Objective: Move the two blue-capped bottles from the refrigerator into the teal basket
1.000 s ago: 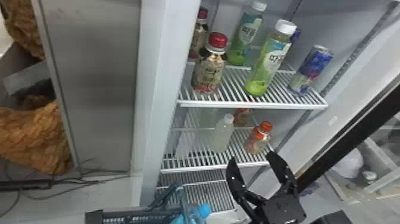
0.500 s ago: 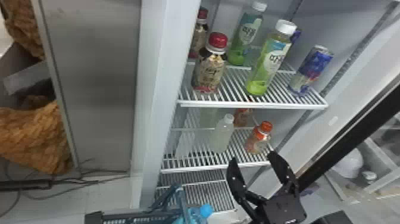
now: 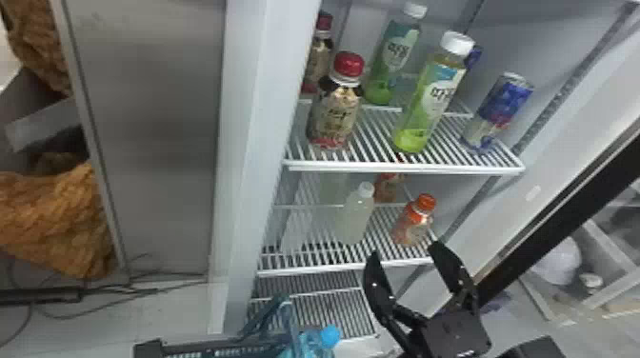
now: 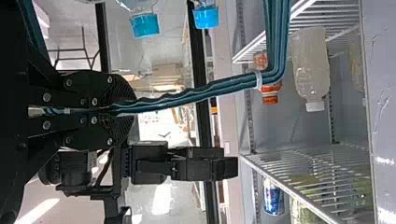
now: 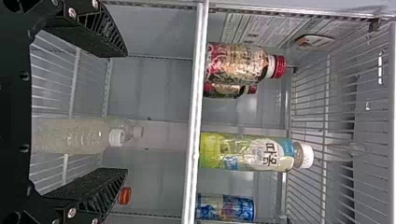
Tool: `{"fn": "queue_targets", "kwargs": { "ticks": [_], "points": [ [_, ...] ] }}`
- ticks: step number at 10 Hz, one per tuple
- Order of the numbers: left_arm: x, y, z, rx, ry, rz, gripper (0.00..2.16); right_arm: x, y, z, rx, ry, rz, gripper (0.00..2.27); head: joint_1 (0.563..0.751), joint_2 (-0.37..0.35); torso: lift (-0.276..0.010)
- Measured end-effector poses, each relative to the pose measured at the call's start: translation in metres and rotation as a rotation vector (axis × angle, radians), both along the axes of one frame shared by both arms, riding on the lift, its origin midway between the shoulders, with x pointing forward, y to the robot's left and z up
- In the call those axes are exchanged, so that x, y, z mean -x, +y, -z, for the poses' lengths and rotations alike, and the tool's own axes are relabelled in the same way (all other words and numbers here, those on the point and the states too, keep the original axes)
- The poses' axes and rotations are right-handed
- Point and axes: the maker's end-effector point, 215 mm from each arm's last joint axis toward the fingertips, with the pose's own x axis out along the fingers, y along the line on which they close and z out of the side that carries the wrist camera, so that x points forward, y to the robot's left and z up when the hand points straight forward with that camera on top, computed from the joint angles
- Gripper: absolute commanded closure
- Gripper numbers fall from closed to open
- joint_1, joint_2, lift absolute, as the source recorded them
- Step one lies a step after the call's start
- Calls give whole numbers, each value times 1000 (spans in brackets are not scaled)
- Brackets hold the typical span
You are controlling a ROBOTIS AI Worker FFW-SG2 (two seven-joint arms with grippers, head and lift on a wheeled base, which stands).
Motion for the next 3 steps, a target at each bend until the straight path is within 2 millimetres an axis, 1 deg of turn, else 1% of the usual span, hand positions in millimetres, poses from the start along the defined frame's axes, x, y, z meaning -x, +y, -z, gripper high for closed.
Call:
{"fn": "queue_targets", "kwargs": {
  "ticks": [3],
  "points": [
    [0,0,0,-1,-1,1,1105,0,0,0,2,1,-1,137,695,-350,-155]
  ]
}}
